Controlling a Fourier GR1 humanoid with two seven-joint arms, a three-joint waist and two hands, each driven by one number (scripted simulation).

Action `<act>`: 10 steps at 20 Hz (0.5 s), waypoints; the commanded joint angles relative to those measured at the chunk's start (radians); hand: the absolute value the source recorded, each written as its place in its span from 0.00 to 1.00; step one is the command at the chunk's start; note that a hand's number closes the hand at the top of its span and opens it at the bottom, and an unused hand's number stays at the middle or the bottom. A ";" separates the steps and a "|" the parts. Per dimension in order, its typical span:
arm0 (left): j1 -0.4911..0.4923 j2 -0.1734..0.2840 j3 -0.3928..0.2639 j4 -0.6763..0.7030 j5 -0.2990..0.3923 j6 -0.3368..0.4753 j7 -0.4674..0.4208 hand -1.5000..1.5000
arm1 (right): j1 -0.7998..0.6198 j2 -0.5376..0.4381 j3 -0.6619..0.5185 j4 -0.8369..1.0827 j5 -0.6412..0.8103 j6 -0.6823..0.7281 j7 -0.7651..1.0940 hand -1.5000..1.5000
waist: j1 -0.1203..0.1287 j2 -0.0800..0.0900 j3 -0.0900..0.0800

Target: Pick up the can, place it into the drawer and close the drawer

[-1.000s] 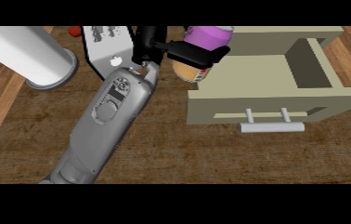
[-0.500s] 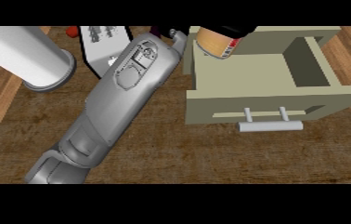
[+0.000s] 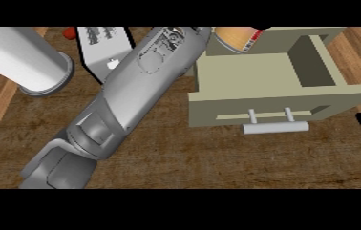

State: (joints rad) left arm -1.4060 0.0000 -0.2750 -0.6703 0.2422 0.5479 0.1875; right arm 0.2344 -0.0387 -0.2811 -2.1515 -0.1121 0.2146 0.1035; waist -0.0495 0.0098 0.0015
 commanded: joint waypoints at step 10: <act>-0.077 0.000 -0.139 0.180 0.181 0.042 -0.092 1.00 | -0.097 -0.006 0.017 0.069 0.023 -0.021 0.015 0.00 | -0.029 0.009 0.001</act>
State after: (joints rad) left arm -1.4946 0.0000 -0.3632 -0.5028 0.3685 0.5722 0.1236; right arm 0.1859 -0.0451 -0.2730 -2.1294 -0.1064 0.2089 0.1173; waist -0.0746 0.0165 0.0023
